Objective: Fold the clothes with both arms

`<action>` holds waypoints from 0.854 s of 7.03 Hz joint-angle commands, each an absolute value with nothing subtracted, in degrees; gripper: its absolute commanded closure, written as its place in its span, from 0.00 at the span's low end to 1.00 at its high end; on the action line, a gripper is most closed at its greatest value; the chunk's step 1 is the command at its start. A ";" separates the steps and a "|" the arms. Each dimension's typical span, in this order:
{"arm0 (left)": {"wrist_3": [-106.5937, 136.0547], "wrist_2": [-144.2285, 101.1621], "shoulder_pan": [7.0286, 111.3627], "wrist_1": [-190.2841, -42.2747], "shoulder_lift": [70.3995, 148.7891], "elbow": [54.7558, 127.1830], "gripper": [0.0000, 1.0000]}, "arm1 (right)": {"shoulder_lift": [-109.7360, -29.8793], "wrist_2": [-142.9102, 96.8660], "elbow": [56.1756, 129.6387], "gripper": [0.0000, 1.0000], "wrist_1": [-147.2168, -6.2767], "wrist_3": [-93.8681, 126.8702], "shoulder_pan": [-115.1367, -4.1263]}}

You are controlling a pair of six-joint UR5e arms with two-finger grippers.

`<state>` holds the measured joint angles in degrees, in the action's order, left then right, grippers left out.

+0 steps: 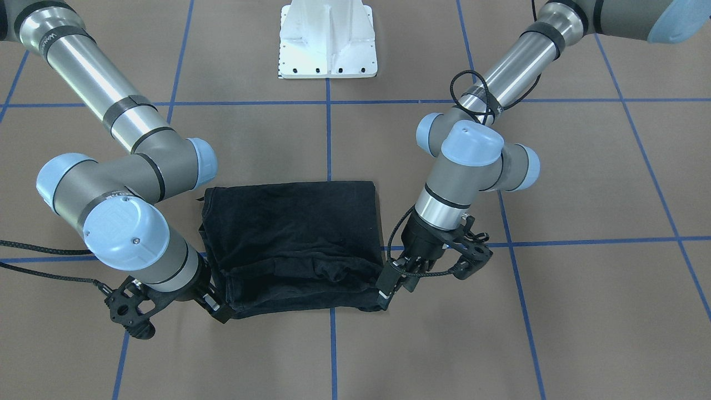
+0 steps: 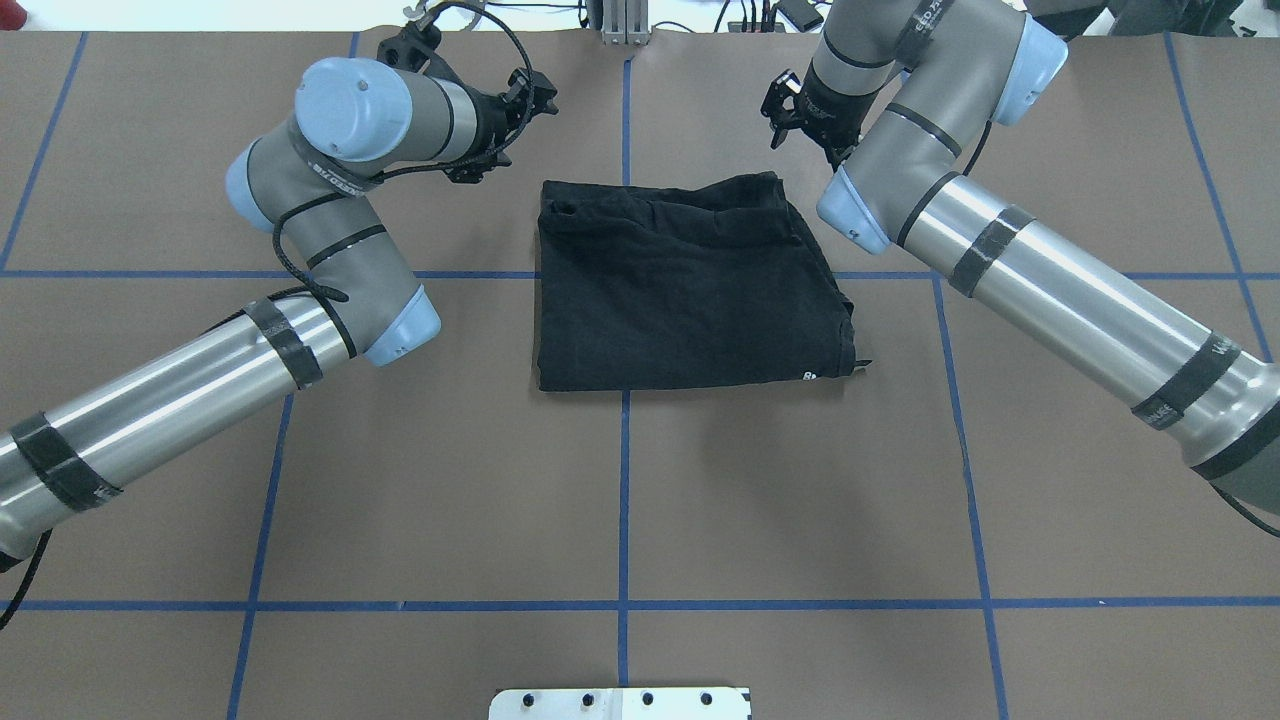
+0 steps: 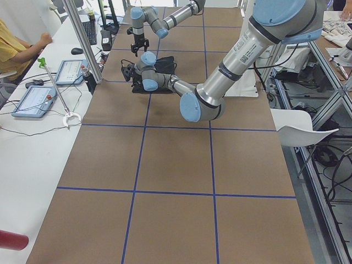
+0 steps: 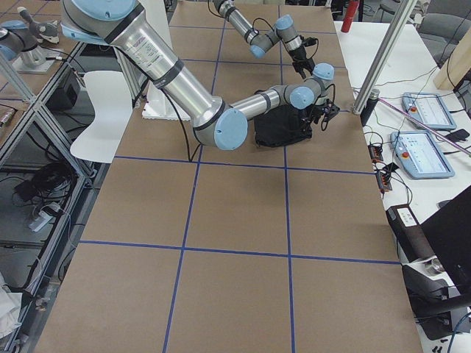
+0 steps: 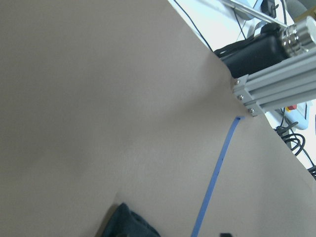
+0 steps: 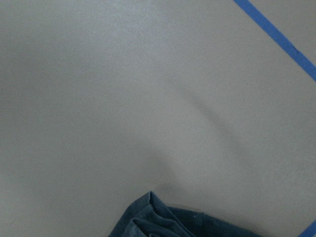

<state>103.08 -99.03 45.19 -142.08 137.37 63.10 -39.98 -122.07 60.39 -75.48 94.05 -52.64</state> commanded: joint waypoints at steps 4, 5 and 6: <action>70.10 -108.72 53.24 -136.87 118.91 85.53 0.00 | -54.70 -123.13 75.46 0.00 -75.50 61.86 -58.94; 57.17 -108.72 56.22 -134.41 111.87 91.26 0.00 | -58.41 -124.53 75.50 0.00 -75.76 46.65 -63.24; 44.16 -108.81 59.30 -133.69 104.66 95.49 0.00 | -61.41 -125.59 75.50 0.00 -76.11 33.70 -67.72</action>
<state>59.68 -108.69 55.81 -135.29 113.30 89.52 -57.06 -124.32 74.89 -75.77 50.54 -62.49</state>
